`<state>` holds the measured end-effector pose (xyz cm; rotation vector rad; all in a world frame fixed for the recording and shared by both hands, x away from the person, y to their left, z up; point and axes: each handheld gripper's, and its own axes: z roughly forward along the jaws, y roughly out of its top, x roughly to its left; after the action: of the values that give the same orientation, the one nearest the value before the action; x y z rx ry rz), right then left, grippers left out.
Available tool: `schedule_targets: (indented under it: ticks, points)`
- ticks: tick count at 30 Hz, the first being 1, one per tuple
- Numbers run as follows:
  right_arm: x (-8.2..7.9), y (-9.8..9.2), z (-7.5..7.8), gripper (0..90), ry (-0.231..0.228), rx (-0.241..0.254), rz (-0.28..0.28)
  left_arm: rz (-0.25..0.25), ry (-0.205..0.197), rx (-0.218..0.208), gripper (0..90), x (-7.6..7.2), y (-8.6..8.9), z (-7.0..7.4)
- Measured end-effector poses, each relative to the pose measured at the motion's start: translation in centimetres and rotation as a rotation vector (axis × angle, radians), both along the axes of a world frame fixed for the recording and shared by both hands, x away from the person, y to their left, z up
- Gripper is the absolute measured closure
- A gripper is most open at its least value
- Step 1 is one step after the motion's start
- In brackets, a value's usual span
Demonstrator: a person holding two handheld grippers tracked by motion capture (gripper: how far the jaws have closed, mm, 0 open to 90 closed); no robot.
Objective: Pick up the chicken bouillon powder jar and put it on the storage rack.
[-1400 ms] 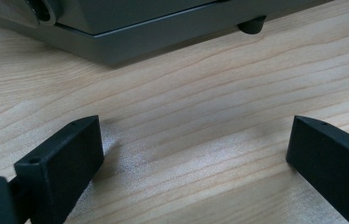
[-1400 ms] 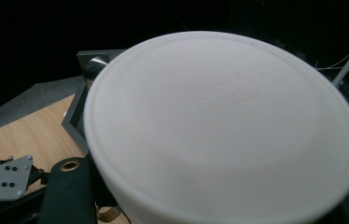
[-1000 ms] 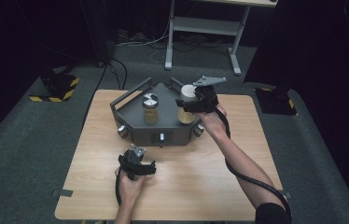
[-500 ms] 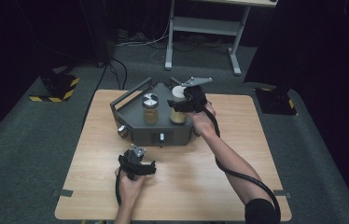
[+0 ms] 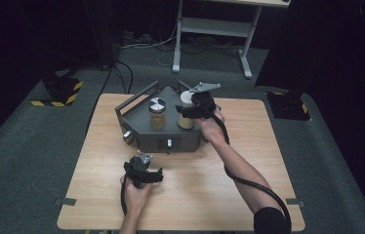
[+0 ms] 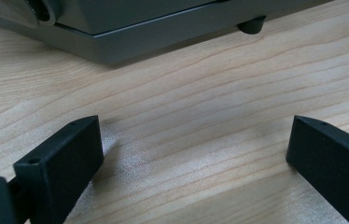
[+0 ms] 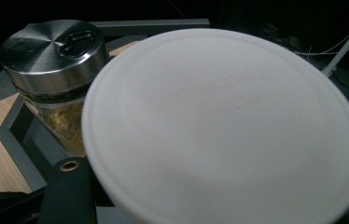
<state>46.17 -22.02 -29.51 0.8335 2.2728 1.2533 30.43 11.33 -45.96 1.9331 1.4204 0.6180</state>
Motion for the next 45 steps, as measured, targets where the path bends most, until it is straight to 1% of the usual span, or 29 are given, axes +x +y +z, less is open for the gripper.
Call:
schedule_targets:
  ticks: [10,13,16,19,23,27,30,32,38,45]
  points:
    - [-0.2,0.2,-0.2,34.0,-0.006,0.006,-0.014,0.0,0.0,0.002,3.7,0.0,0.0,0.0]
    - [-0.4,0.3,-0.2,23.3,-0.009,0.015,-0.028,0.001,-0.001,0.0,3.7,0.0,0.0,0.0]
    - [-0.7,0.3,-0.3,14.9,-0.012,0.03,-0.045,0.0,0.0,0.001,3.7,0.0,0.0,0.0]
    - [-1.0,0.2,-0.3,10.3,-0.023,0.034,-0.048,0.0,0.0,0.001,3.6,0.0,0.0,0.0]
    - [-1.1,-0.1,-0.2,6.5,-0.026,0.046,-0.044,0.0,0.0,0.002,3.5,0.0,0.0,0.0]
    - [-1.2,-0.5,-0.2,3.9,-0.032,0.052,-0.043,0.0,0.0,0.002,3.5,0.0,0.0,0.0]
    - [-1.3,-0.9,-0.3,3.2,-0.038,0.065,-0.048,0.0,0.001,0.002,3.3,0.0,0.0,0.0]
    - [-1.4,-1.3,-0.4,3.2,-0.036,0.077,-0.044,0.0,0.001,0.002,3.3,0.0,0.0,0.0]
    - [-1.7,-2.5,-0.7,3.2,-0.034,0.089,-0.023,-0.001,0.002,0.004,3.2,0.0,0.0,0.0]
    - [-2.7,-4.5,-1.2,3.5,-0.042,0.096,-0.014,-0.002,0.002,0.005,3.1,0.0,-0.1,0.0]
